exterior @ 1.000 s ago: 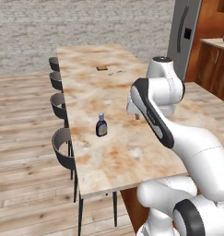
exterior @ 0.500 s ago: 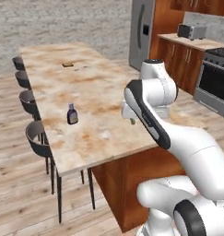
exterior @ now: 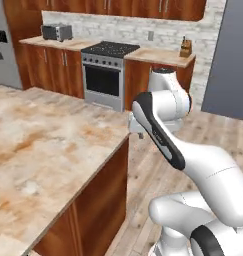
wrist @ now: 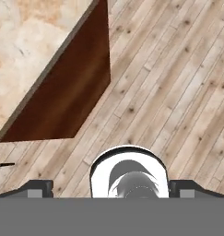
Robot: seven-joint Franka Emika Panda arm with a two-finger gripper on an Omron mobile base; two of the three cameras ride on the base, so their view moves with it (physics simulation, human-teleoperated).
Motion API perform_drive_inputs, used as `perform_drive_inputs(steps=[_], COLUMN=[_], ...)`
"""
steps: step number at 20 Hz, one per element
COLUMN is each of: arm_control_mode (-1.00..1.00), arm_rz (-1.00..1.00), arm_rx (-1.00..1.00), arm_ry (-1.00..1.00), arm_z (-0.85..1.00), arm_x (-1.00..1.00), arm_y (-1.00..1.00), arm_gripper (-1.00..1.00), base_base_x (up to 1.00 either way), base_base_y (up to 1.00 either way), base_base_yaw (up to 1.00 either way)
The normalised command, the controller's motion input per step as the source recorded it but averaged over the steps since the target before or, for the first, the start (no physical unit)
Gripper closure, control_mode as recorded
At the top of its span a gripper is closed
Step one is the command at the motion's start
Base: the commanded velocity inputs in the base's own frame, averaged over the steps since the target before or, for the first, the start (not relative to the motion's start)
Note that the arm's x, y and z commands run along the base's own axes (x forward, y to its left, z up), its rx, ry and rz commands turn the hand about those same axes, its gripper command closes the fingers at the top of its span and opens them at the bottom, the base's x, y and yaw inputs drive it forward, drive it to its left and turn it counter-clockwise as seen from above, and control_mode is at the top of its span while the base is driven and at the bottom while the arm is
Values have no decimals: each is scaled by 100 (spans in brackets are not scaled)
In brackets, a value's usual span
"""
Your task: Move the condiment bottle and condiment bottle from the cabinet to the dining counter.
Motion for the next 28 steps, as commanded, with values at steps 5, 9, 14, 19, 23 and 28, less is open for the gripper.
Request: perform_drive_inputs(steps=[5, 9, 14, 19, 23, 28], arm_control_mode=[100, 100, 100, 100, 100, 100], arm_rz=[0, 0, 0, 0, 0, 0], arm_rx=[0, 0, 0, 0, 0, 0], arm_ry=[0, 0, 0, 0, 0, 0], arm_z=[0, 0, 0, 0, 0, 0], arm_x=[0, 0, 0, 0, 0, 0], arm_y=[0, 0, 0, 0, 0, 0], arm_gripper=[-100, -100, -100, -100, -100, -100], base_base_x=[0, 0, -1, -2, 0, 0], base_base_y=[0, 0, 0, -4, -3, -4], base_base_yaw=[-100, -100, -100, -95, -95, -94])
